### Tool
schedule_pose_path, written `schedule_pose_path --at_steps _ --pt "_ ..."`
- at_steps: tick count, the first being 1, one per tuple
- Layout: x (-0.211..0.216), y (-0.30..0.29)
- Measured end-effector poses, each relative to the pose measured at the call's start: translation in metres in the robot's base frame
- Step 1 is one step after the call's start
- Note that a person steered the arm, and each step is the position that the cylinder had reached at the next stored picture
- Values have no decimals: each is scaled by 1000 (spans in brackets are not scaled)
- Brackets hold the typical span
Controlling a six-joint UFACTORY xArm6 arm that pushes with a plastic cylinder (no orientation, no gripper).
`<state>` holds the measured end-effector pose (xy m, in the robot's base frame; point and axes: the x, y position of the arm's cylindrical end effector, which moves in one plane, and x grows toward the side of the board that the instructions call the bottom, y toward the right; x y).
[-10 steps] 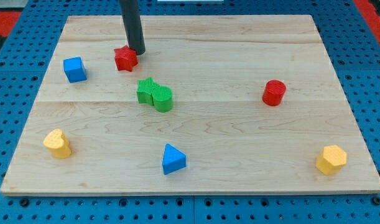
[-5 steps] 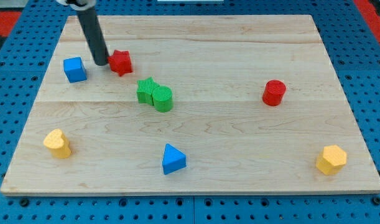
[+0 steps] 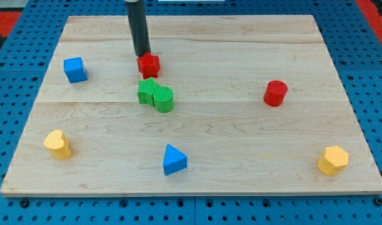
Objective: Move the red star closer to the green circle and green star
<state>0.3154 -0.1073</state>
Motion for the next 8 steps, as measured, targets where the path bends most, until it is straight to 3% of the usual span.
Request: schedule_pose_path --at_steps 2,3,4,5,8 --pt "25 -15" --pt "-26 -22" --pt "-17 37" --pt "2 59" --pt "18 -23"
